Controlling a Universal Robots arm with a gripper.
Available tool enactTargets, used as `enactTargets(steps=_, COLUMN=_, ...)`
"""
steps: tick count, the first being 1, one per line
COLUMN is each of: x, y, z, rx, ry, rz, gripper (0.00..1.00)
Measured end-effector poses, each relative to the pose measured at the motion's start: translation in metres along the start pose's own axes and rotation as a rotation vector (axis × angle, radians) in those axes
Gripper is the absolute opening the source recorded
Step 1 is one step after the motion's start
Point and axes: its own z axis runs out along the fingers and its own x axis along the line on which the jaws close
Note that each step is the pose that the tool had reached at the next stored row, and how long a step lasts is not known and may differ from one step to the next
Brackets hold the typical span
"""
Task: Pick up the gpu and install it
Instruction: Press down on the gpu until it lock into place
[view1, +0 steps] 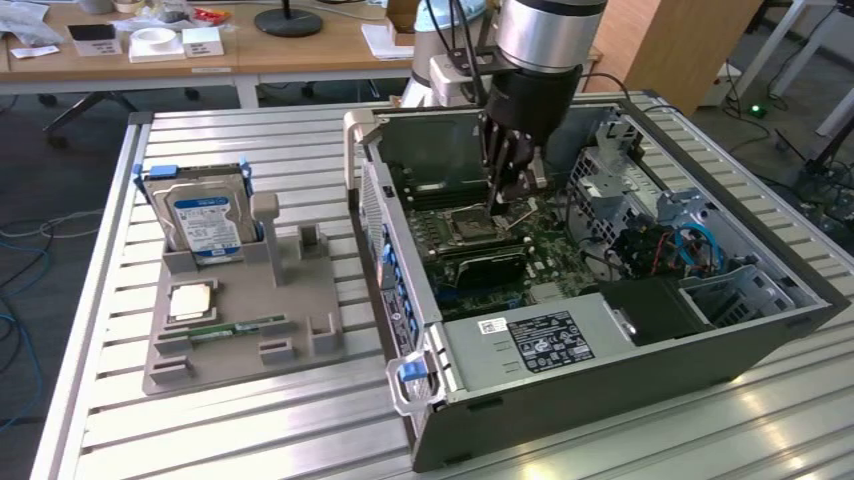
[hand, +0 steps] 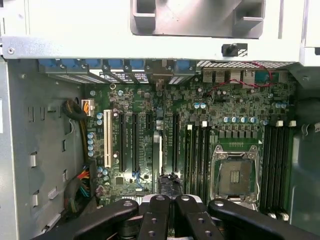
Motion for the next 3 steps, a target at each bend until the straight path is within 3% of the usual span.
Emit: enactTargets(steps=3, x=0.0000, y=0.0000, z=0.0000, rx=0.0000, ry=0.0000, rz=0.000, gripper=0.11)
